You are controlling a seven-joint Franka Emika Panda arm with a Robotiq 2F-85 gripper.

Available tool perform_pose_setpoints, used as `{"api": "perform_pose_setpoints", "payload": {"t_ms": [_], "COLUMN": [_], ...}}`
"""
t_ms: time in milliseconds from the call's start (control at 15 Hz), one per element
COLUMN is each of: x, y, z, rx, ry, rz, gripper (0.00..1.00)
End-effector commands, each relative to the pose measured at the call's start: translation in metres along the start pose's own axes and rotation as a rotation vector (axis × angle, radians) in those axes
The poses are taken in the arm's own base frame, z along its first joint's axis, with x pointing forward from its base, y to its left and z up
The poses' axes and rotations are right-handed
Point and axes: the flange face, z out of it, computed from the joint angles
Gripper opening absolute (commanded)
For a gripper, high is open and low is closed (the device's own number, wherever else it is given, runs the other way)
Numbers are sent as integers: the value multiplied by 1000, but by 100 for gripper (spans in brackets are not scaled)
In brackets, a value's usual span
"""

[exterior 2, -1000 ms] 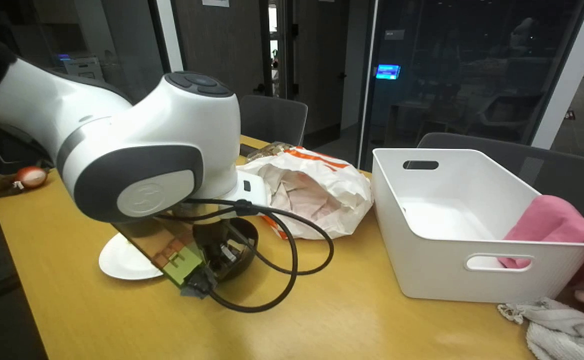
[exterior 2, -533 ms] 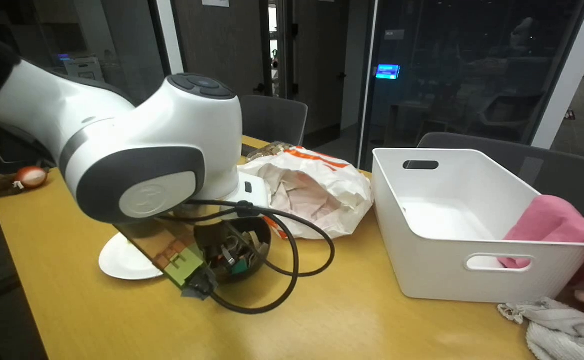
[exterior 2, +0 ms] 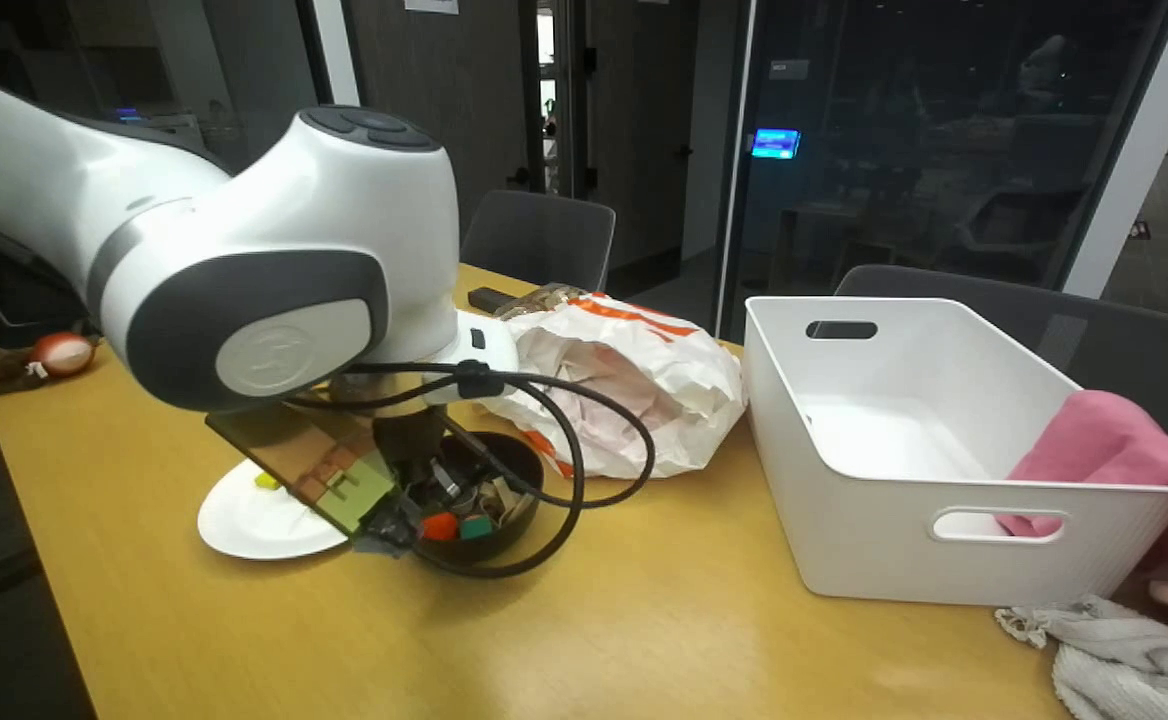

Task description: Use the black spoon to stir in the black bowl

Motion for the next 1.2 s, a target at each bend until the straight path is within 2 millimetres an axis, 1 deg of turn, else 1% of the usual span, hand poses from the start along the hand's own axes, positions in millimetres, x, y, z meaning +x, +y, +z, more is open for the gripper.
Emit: {"api": "perform_pose_setpoints", "payload": {"t_ms": [0, 267, 467, 733, 933, 1133], "x": [4, 9, 4, -11, -16, -15], "y": [-10, -10, -16, -31, -46, -53], "z": [-14, -28, -39, -42, -48, -46], "rx": [-113, -344, -487, -510, -560, -611], "ry": [2, 46, 23, -139, -119, -113], "rz": [7, 59, 81, 1, -77, -122], "gripper": [10, 9, 10, 10, 8, 9]}}
